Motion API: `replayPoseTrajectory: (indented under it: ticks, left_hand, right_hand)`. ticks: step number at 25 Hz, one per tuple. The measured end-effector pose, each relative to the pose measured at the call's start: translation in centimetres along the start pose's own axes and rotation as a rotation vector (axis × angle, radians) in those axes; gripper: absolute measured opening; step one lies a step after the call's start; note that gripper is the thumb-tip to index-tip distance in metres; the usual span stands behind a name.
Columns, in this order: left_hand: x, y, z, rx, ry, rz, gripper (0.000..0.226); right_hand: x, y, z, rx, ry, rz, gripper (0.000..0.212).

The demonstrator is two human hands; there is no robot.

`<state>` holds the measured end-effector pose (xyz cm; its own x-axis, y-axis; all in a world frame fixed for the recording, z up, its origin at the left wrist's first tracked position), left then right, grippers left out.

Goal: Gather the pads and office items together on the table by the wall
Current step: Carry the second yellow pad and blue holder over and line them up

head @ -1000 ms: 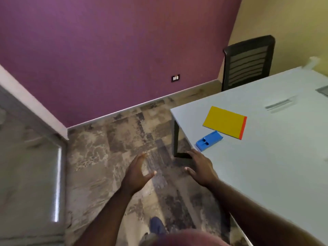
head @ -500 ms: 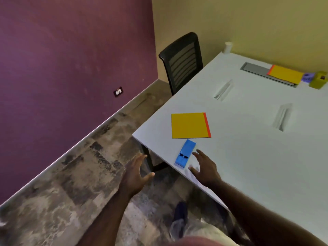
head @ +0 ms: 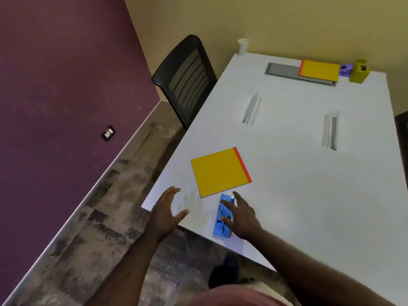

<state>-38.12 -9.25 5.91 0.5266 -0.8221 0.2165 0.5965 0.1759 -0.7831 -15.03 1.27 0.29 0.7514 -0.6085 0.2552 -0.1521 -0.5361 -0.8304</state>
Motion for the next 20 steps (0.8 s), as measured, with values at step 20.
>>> replayPoseTrajectory:
  ticks: [20]
  left_hand:
    - [-22.8, 9.0, 3.9, -0.428, 0.172, -0.46, 0.095]
  right_hand:
    - [-2.7, 4.2, -3.7, -0.093, 0.582, 0.096, 0.07]
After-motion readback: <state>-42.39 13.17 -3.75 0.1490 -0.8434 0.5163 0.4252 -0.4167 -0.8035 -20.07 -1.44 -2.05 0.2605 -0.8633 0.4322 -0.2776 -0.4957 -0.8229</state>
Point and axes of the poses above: each hand's wrist, its own x-axis away from the middle knuckle, its own y-axis out of the palm, z = x × y, the point moved 5 cm from there along -x, towards the middle knuckle, and after that the axes turned 12 degrees about -y, right-handed, at the moved point
